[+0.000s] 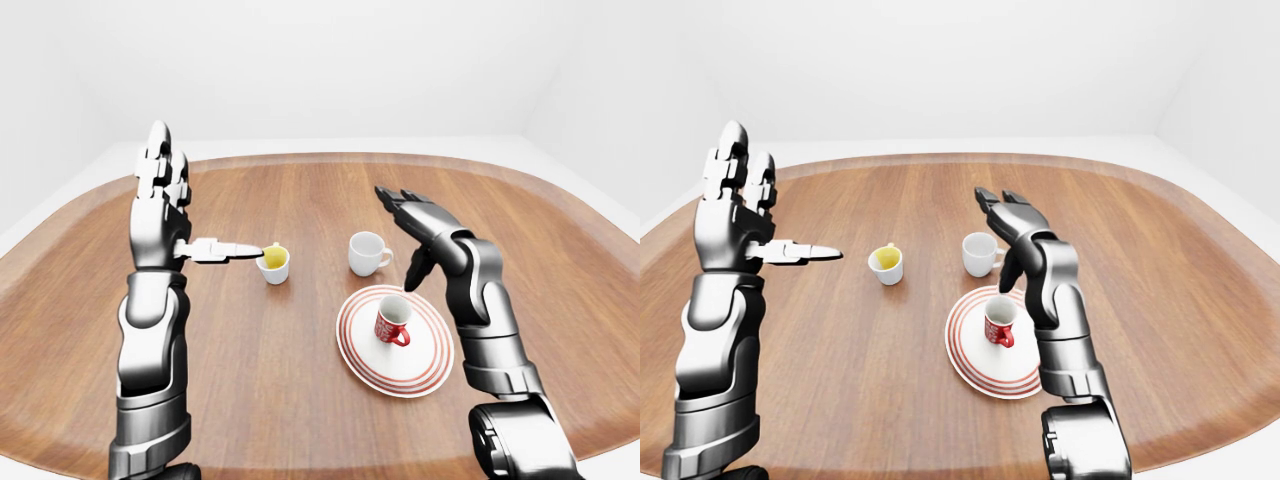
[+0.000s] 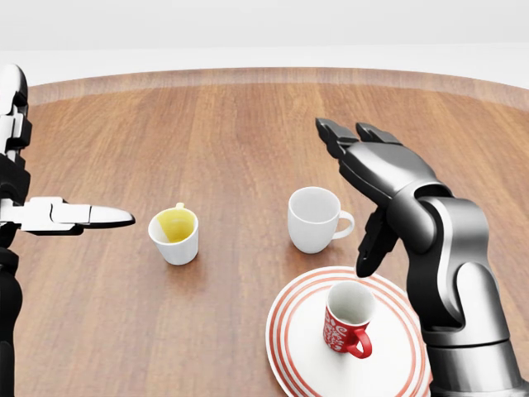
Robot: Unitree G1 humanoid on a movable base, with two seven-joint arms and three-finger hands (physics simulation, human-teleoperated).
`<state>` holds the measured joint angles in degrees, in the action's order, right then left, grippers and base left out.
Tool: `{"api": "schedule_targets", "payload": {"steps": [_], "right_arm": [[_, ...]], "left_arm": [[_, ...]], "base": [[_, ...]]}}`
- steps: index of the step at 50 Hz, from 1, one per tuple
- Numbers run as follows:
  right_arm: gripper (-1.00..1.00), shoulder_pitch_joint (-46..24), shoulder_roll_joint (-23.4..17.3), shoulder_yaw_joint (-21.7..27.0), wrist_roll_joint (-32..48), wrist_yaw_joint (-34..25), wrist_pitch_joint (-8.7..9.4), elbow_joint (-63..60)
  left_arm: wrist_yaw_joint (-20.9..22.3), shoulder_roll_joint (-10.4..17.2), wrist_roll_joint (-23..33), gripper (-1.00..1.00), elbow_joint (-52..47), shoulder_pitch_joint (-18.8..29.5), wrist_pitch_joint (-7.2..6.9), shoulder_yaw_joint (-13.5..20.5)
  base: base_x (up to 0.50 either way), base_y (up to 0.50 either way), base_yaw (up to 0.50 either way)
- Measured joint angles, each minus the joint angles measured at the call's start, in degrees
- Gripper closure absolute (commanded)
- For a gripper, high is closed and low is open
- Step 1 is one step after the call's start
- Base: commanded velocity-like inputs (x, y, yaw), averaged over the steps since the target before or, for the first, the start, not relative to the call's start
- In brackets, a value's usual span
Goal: Pick up the red mug and put it on the plate
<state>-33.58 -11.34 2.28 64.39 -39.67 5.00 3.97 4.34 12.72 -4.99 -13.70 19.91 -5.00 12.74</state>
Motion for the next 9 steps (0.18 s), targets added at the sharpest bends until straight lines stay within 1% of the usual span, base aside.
{"api": "schedule_targets", "payload": {"steps": [9], "right_arm": [[-1.00, -2.31, -0.73, 0.97, -5.52, 3.47, 0.00, -0.43]], "left_arm": [[0.06, 0.04, -0.04, -1.00, -1.03, -0.09, 0.00, 0.15]], "base": [[0.00, 0.00, 0.00]]}}
